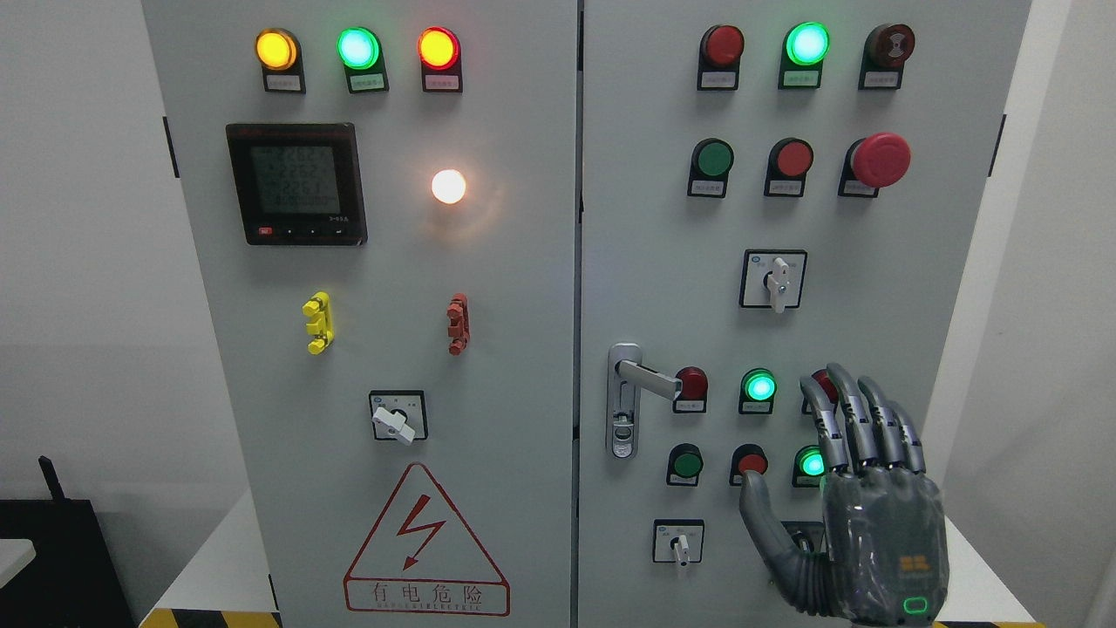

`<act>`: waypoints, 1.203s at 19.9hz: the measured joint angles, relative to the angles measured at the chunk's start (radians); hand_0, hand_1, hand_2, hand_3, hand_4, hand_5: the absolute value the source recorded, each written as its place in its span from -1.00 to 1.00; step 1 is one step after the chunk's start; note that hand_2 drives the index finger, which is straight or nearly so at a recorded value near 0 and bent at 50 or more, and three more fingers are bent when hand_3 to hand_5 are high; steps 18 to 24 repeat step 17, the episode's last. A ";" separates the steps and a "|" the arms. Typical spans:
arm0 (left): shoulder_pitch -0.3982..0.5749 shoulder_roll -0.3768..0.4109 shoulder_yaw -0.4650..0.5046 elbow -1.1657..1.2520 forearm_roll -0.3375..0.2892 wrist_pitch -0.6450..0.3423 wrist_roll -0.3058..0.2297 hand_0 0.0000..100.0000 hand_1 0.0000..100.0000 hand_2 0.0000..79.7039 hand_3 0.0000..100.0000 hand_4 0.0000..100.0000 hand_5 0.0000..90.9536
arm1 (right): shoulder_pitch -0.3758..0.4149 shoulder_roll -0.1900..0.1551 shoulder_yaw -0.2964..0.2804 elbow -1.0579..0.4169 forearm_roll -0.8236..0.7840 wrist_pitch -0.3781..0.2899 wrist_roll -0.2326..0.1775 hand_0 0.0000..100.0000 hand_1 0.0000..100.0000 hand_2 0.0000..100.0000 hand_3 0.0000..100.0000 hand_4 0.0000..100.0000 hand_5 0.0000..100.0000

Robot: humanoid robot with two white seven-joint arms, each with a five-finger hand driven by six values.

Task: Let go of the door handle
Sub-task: 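Open the right hand and pull it away from the handle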

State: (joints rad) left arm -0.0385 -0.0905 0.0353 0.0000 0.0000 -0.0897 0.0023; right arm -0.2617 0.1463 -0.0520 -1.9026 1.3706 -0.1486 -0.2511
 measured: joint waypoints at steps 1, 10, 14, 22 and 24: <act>0.000 0.000 0.000 0.000 0.000 0.000 0.000 -0.76 -0.22 -1.00 -1.00 -1.00 -1.00 | 0.000 0.000 -0.001 -0.001 -0.001 0.001 0.000 -0.06 -0.58 -1.00 -1.00 -1.00 -1.00; 0.000 0.000 0.000 0.000 0.000 0.000 0.000 -0.76 -0.22 -1.00 -1.00 -1.00 -1.00 | 0.005 0.000 -0.006 -0.005 -0.016 0.001 0.006 -0.08 -0.55 -1.00 -1.00 -1.00 -1.00; 0.000 0.000 0.000 0.000 0.000 0.000 0.000 -0.76 -0.22 -1.00 -1.00 -1.00 -1.00 | 0.009 0.000 -0.005 -0.006 -0.022 0.001 0.007 -0.09 -0.53 -1.00 -1.00 -1.00 -1.00; 0.000 0.000 0.000 0.000 0.000 0.000 0.000 -0.76 -0.22 -1.00 -1.00 -1.00 -1.00 | 0.012 0.000 -0.003 -0.006 -0.024 0.001 0.011 -0.09 -0.52 -1.00 -1.00 -1.00 -1.00; 0.000 0.000 0.000 0.000 0.000 0.000 0.000 -0.76 -0.22 -1.00 -1.00 -1.00 -1.00 | 0.012 0.000 -0.003 -0.006 -0.024 0.001 0.011 -0.09 -0.52 -1.00 -1.00 -1.00 -1.00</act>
